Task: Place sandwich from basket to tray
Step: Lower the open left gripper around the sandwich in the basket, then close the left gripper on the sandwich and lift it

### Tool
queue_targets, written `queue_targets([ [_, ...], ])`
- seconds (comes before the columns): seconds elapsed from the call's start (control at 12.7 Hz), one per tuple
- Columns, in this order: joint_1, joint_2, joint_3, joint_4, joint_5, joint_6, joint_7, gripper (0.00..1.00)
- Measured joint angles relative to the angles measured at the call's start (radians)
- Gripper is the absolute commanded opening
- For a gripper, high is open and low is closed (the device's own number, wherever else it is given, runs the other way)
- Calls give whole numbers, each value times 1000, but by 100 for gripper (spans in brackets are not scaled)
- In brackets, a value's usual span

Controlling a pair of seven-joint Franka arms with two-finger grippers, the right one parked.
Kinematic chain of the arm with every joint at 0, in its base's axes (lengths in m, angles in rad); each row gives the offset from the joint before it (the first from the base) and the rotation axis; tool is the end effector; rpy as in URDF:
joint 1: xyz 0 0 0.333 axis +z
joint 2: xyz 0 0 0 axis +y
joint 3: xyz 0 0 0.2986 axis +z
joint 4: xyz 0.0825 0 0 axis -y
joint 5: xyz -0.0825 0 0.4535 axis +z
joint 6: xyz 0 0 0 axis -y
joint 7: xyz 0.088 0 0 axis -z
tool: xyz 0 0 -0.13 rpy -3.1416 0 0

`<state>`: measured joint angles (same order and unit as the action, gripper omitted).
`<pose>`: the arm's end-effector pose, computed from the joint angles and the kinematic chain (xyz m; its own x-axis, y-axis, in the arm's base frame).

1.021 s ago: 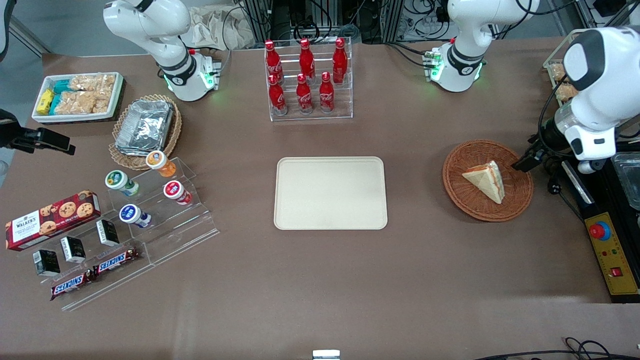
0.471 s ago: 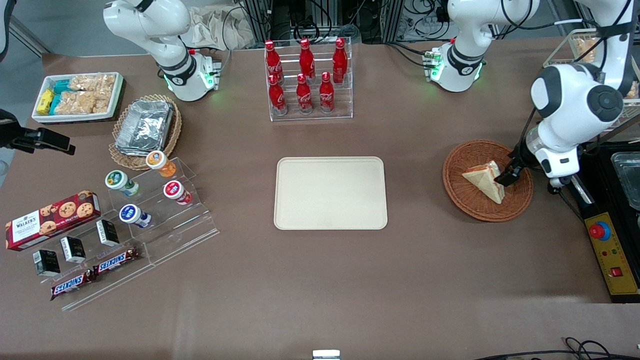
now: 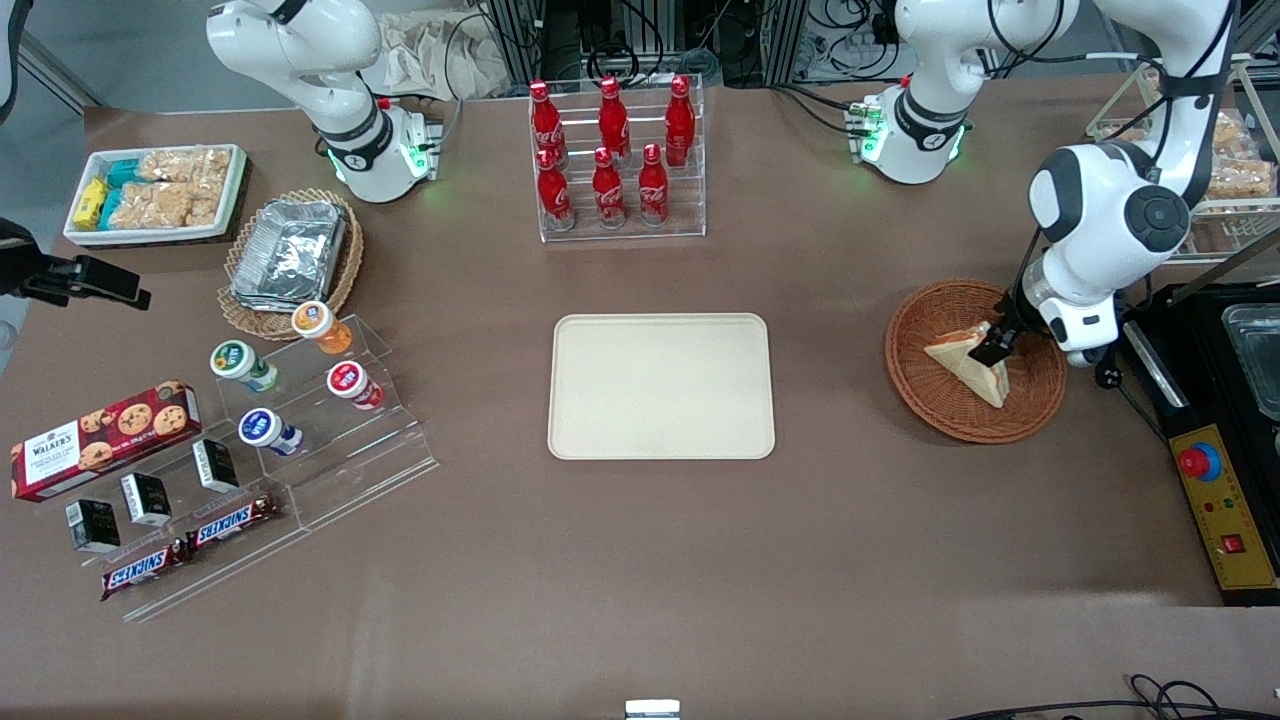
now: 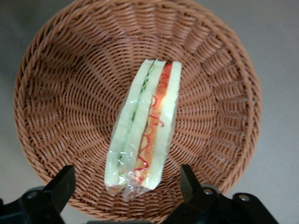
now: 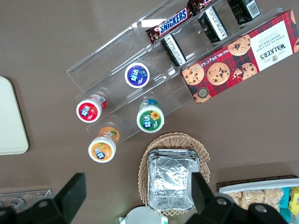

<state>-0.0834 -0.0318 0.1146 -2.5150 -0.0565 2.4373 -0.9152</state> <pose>0.4974 0.0140 0.1919 0.5473 0.8349 -0.0589 0.8358 -0.5488 -0.0140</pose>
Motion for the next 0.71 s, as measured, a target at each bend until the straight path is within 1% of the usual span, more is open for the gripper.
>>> queue_targets([
  [0.24,3,4,5,-36,-2,48,1,100],
  [0.47,11,54,8,-51,-5,120,8,99],
  [0.55,12,75,8,-51,-5,136,13,74],
  [0.63,12,91,8,-51,-6,147,16,29],
  [0.71,12,98,8,-50,-7,154,17,0],
])
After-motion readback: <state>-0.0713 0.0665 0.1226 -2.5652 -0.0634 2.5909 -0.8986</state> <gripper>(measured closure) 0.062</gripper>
